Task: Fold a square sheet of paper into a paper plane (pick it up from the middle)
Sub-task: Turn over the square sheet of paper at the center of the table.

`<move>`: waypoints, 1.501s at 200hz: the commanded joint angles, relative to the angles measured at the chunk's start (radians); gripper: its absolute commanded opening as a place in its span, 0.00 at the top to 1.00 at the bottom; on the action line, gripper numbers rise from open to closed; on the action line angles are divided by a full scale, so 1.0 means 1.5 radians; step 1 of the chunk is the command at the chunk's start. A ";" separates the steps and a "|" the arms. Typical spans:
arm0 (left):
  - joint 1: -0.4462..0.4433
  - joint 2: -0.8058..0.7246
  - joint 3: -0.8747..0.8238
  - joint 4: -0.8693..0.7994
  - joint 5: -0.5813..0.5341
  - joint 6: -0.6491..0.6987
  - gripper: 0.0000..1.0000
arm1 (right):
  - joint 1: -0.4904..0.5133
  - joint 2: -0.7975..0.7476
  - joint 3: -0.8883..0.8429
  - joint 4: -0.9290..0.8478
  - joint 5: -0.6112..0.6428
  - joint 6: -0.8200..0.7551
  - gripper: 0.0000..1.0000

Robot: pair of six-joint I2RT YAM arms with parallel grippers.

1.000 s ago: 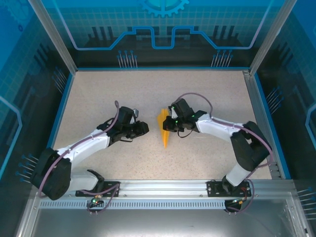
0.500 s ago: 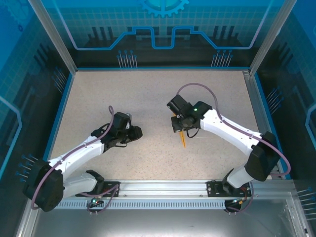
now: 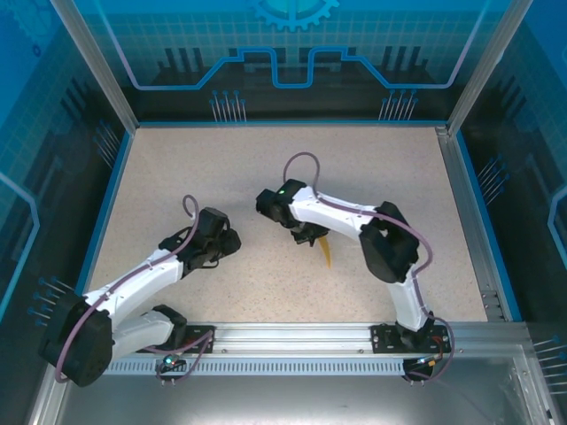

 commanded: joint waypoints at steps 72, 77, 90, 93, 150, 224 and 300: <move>0.014 -0.113 -0.012 -0.069 -0.041 0.014 0.58 | 0.067 0.139 0.094 0.015 -0.026 0.014 0.77; 0.013 -0.118 -0.013 -0.072 -0.040 0.015 0.58 | 0.070 0.134 0.091 0.026 -0.037 0.007 0.74; 0.013 -0.129 -0.013 -0.078 -0.038 0.015 0.57 | 0.077 0.112 0.077 0.065 -0.078 -0.017 0.65; 0.014 -0.130 -0.013 -0.079 -0.037 0.015 0.56 | 0.077 0.105 0.072 0.075 -0.090 -0.022 0.63; 0.013 -0.102 -0.002 -0.031 0.048 0.029 0.48 | 0.053 -0.165 -0.116 0.300 -0.263 -0.114 0.25; -0.030 0.083 0.076 0.073 0.215 -0.024 0.46 | -0.235 -0.362 -0.525 0.709 -0.681 -0.097 0.73; -0.099 0.232 0.140 0.129 0.213 -0.103 0.51 | -0.256 -0.316 -0.533 0.692 -0.709 -0.144 0.84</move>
